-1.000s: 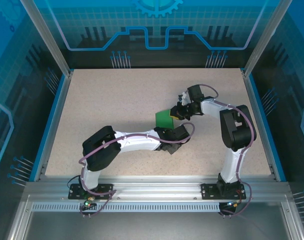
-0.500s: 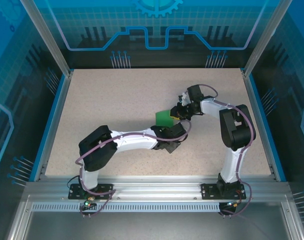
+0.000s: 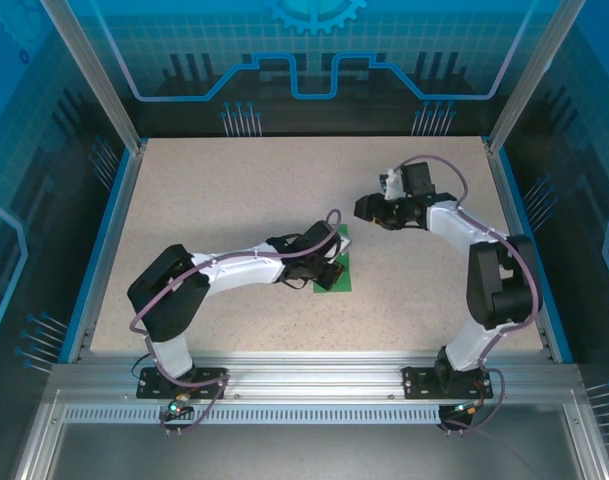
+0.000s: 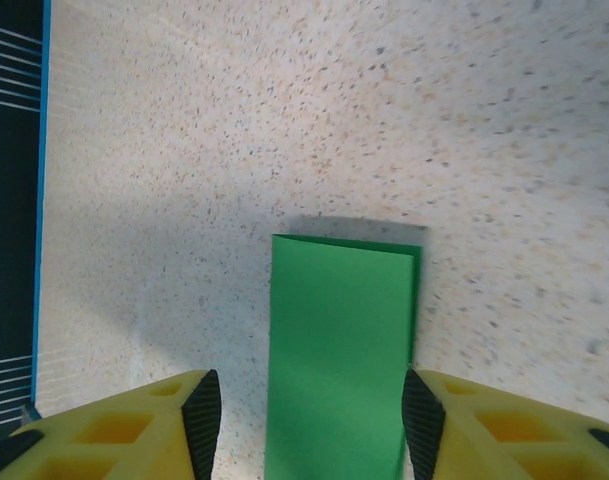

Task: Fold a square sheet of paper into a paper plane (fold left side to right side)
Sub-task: Fold the triangle a second time at the center of the table.

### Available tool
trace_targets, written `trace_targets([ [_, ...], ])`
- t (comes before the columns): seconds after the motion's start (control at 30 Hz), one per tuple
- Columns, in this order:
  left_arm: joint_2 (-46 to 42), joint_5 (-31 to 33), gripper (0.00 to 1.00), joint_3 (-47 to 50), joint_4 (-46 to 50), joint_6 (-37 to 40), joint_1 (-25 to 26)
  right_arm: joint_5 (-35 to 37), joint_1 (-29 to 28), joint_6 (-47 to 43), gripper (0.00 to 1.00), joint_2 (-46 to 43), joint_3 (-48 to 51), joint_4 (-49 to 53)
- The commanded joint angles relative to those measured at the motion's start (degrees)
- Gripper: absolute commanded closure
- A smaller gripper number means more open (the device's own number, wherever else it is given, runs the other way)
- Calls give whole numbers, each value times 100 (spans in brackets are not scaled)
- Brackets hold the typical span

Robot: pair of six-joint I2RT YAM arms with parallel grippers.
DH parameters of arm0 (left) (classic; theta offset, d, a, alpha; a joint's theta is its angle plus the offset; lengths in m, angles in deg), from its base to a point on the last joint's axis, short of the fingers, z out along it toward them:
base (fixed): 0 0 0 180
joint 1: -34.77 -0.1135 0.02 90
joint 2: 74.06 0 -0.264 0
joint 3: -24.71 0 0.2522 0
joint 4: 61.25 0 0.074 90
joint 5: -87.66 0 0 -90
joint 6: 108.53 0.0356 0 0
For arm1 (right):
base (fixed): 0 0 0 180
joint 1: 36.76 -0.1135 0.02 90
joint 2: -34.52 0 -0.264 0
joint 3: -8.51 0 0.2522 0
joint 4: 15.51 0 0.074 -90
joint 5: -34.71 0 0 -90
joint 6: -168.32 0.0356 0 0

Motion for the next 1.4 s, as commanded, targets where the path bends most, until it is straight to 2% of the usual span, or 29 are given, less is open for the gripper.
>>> trace_targets([
  [0.0,-289,-550,100,245,-372,-351,-202,154,81,-317,54,-411,541,126],
  [0.2,-351,-668,100,417,-426,-544,-510,-206,-199,-433,80,-834,1325,-14],
  [0.4,-299,-507,100,409,-273,-586,-644,-253,-749,-164,94,-822,2034,-355],
  [0.8,-104,-457,100,288,-133,-711,-865,-24,-1270,-70,96,-396,2006,-259],
  [1.37,294,-207,100,23,87,-824,-1019,300,-1389,-96,97,57,1888,187],
])
